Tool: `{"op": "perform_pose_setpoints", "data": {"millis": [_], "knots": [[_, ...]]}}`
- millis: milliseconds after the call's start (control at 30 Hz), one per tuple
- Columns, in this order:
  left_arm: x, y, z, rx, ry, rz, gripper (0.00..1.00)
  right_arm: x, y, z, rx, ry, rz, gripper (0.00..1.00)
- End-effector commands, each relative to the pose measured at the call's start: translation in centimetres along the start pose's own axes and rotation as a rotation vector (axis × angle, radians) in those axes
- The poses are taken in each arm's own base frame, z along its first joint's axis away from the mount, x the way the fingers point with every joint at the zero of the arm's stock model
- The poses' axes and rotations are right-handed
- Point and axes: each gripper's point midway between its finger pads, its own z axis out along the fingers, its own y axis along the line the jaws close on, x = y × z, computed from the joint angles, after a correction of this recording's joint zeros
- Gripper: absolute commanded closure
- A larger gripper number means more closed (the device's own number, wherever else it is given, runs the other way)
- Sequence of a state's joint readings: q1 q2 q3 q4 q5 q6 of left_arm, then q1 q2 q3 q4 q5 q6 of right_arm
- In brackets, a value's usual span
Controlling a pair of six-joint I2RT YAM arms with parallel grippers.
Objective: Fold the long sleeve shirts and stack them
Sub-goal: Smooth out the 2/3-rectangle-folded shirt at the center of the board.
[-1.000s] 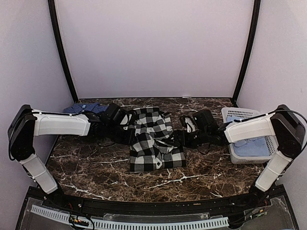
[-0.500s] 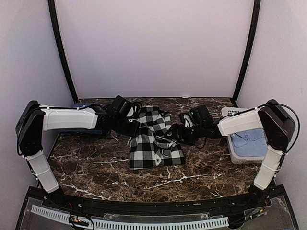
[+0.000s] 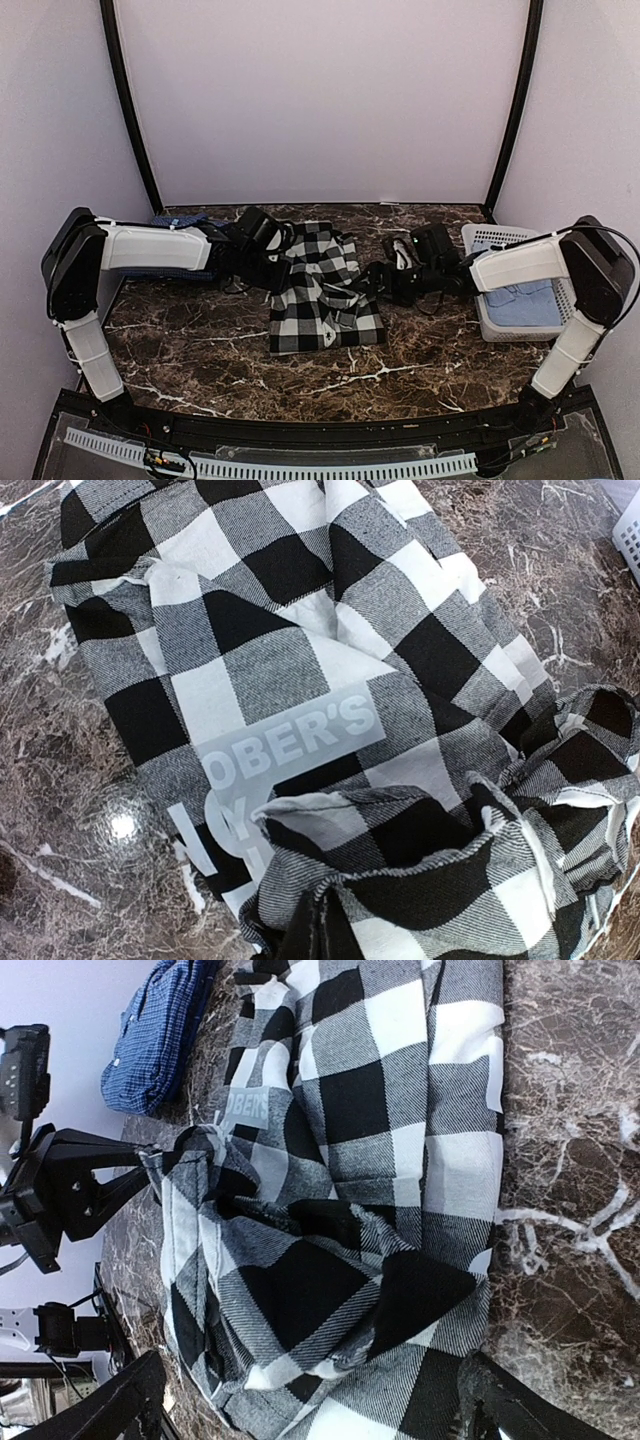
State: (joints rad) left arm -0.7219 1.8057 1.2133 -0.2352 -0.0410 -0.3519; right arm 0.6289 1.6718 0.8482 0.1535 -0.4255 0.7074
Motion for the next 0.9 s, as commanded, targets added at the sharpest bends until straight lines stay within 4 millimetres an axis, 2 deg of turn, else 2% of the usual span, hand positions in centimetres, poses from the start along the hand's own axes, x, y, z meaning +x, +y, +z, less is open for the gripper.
{"op": "perform_pose_setpoints", "data": {"millis": [0, 100, 167, 300, 400, 467, 667, 733, 867], "knots": [[0.1, 0.1, -0.8, 0.01, -0.002, -0.01, 1.0, -0.9, 1.5, -2.0, -0.017, -0.065, -0.103, 0.03], [0.0, 0.0, -0.9, 0.014, -0.003, -0.011, 1.0, -0.1, 1.3, -2.4, 0.072, -0.065, -0.198, 0.08], [0.0, -0.1, -1.0, 0.017, -0.006, -0.01, 1.0, 0.9, 1.3, -2.3, 0.103, -0.047, -0.247, 0.17], [-0.2, -0.2, -1.2, 0.024, -0.01, -0.009, 1.0, 3.2, 1.7, -1.8, 0.129, -0.006, -0.317, 0.4], [-0.2, -0.3, -1.3, 0.029, -0.012, -0.009, 1.0, 4.7, 2.7, -1.0, 0.134, 0.02, -0.361, 0.59], [-0.1, -0.3, -1.4, 0.033, -0.014, -0.008, 1.0, 5.2, 3.2, -0.1, 0.138, 0.033, -0.376, 0.67], [-0.4, -0.5, -1.9, 0.045, -0.025, -0.001, 1.0, 5.1, 3.6, 2.3, 0.172, 0.045, -0.38, 0.74], [-0.6, -0.6, -2.2, 0.049, -0.036, 0.001, 1.0, 4.8, 2.9, 2.9, 0.213, 0.053, -0.373, 0.75], [-0.9, -1.2, -2.8, 0.082, -0.051, 0.013, 1.0, 3.0, 3.0, 3.6, 0.268, 0.015, -0.367, 0.73]]}}
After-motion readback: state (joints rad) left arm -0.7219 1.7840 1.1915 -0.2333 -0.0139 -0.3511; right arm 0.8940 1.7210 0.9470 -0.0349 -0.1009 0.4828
